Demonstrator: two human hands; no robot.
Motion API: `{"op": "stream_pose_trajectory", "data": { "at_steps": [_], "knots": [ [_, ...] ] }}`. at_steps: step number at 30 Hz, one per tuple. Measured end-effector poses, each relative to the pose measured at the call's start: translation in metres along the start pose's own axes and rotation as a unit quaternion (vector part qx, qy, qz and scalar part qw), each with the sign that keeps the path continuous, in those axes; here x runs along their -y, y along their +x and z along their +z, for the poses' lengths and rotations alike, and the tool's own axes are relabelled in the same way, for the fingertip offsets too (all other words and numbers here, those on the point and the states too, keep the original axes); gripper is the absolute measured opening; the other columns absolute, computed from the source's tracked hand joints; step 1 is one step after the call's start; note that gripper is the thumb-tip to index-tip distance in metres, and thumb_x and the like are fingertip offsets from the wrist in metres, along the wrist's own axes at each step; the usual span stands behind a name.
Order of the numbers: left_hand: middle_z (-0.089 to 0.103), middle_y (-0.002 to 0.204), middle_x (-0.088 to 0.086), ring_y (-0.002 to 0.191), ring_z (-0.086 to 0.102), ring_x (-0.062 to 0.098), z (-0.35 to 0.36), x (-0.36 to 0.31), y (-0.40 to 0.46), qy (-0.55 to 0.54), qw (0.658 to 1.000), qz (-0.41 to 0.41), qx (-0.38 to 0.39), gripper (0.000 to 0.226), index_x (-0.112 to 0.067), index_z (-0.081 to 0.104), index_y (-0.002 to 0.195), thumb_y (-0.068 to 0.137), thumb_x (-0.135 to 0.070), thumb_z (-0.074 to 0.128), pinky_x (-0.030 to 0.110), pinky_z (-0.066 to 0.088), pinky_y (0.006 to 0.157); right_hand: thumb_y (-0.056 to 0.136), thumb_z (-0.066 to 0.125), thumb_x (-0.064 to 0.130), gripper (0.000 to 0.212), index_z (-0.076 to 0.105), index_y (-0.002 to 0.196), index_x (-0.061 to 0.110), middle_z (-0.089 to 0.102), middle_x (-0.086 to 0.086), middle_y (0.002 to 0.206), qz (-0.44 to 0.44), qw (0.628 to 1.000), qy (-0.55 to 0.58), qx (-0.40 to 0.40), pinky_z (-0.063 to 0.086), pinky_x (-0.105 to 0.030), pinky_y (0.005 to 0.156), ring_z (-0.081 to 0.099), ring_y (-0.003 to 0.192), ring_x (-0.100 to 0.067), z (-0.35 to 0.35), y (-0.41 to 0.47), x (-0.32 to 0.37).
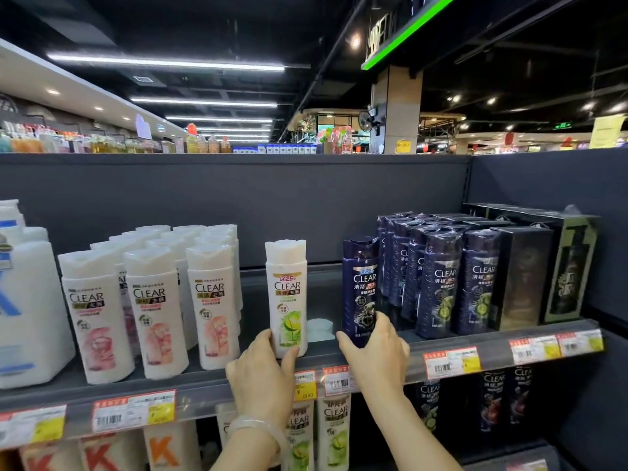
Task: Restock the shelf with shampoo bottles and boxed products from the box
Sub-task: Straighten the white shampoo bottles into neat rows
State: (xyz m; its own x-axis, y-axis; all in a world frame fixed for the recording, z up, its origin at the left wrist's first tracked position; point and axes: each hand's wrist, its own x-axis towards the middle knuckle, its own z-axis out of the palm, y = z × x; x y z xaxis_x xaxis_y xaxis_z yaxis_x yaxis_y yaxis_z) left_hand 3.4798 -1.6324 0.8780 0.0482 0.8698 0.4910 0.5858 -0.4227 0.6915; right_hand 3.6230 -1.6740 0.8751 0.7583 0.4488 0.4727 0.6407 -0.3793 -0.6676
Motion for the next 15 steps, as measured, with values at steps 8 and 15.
{"op": "stream_pose_trajectory", "data": {
  "at_steps": [8, 15],
  "knots": [
    [0.061, 0.107, -0.012, 0.101, 0.055, 0.01, -0.003, 0.004, -0.006, -0.009, 1.0, 0.027, 0.009, 0.033, -0.027, 0.052, 0.113, 0.083, -0.038, 0.062, 0.027, 0.029, 0.092, 0.078, 0.069, 0.04, 0.069, 0.04, 0.133, 0.01, 0.05, -0.004, 0.13, -0.024, 0.997, 0.068, -0.001, 0.028, -0.038, 0.108, 0.046, 0.123, -0.02, -0.007, -0.01, 0.0],
    [0.056, 0.118, 0.023, 0.113, 0.048, 0.032, -0.047, 0.06, -0.023, -0.08, 0.973, 0.014, -0.216, 0.051, 0.003, 0.055, 0.115, 0.071, -0.016, 0.07, 0.048, 0.038, 0.097, 0.085, 0.058, 0.037, 0.041, 0.053, 0.12, 0.017, 0.047, 0.013, 0.114, -0.276, 0.932, 0.221, 0.077, 0.037, -0.011, 0.094, 0.045, 0.109, 0.001, -0.003, -0.078, 0.071]
  ]
}}
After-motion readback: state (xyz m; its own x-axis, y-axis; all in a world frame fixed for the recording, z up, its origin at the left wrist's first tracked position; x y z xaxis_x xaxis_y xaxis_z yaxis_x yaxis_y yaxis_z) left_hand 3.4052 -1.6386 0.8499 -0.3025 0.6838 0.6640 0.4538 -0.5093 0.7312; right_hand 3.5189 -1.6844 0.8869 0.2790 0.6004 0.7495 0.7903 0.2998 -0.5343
